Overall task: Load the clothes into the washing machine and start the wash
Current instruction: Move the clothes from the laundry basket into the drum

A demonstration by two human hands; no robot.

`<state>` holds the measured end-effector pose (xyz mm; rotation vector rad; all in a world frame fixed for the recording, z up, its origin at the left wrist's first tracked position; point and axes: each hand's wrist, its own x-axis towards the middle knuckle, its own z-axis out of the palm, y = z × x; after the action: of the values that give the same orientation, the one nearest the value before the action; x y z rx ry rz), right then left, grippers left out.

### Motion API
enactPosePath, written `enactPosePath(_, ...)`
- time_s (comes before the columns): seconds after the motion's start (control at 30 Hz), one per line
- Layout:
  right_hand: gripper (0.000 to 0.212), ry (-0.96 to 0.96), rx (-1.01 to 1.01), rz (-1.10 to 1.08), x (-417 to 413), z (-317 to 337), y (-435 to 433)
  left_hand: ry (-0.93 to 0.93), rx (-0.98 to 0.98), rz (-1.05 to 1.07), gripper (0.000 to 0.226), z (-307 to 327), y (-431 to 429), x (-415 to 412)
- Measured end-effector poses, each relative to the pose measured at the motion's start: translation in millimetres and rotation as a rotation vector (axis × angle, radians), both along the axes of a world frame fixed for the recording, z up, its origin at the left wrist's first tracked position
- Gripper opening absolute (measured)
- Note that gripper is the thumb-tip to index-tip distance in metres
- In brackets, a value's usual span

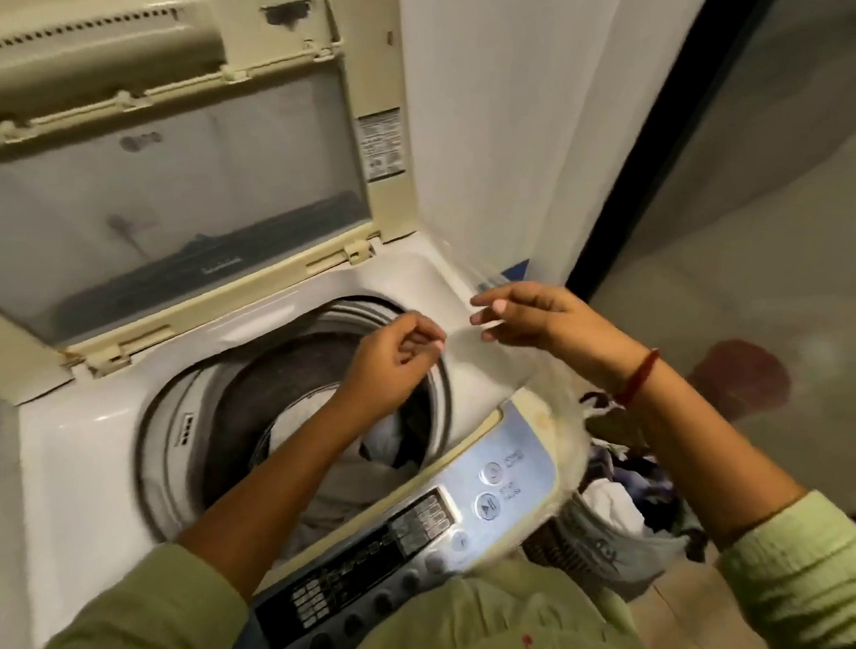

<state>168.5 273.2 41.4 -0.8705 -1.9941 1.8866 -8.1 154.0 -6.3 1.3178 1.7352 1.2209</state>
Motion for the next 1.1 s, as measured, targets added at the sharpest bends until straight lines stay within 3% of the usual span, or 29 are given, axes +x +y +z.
enactPosePath(0.13,0.032,0.155,-0.078,-0.370,96.5,3.4,33.1,0.041,0.131,-0.127,0.004,32.9,54.3,80.9)
enactPosePath(0.2,0.020,0.149,-0.097,-0.559,146.5,-13.0,45.4,0.047,0.155,-0.211,0.008,39.6,77.2,131.7)
enactPosePath(0.23,0.013,0.127,-0.102,-0.641,165.9,-24.0,49.3,0.043,0.133,-0.242,0.009,37.6,87.3,153.8)
enactPosePath(0.37,0.019,-0.061,-0.108,-0.857,242.3,-87.2,64.2,-0.132,-0.162,-0.320,0.004,-6.6,137.1,244.9)
enactPosePath(0.47,0.024,-0.196,-0.199,-0.901,275.0,-150.6,79.5,-0.246,-0.398,-0.227,0.013,-61.4,167.5,292.3)
enactPosePath(0.53,0.019,-0.277,-0.194,-0.887,287.7,-196.0,89.5,-0.214,-0.528,-0.146,0.020,-106.4,186.0,315.7)
enactPosePath(0.6,0.014,-0.363,-0.151,-0.838,293.3,-246.1,97.3,-0.063,-0.654,-0.144,0.027,-168.5,206.6,334.4)
enactPosePath(0.7,0.040,-0.503,-0.108,-0.731,302.1,-330.5,100.6,0.220,-0.847,-0.281,0.045,-285.6,232.4,357.7)
enactPosePath(0.8,0.062,-0.657,-0.071,-0.640,309.9,-410.1,101.8,0.340,-0.930,-0.379,0.071,-386.9,242.8,370.6)
enactPosePath(0.9,0.072,-0.854,-0.017,-0.555,319.3,-479.5,91.1,0.298,-0.940,-0.328,0.082,-461.1,232.4,379.8)
enactPosePath(0.97,0.074,-0.851,0.001,-0.578,323.7,-509.2,79.0,0.119,-1.087,-0.237,0.091,-494.7,217.7,383.7)
enactPosePath(1.03,0.074,-0.807,0.000,-0.610,324.8,-523.8,71.4,0.039,-1.202,-0.278,0.079,-518.1,203.8,383.3)
enactPosePath(1.1,0.073,-0.773,0.011,-0.622,323.7,-523.3,70.0,0.131,-1.185,-0.358,0.047,-521.9,196.0,379.2)
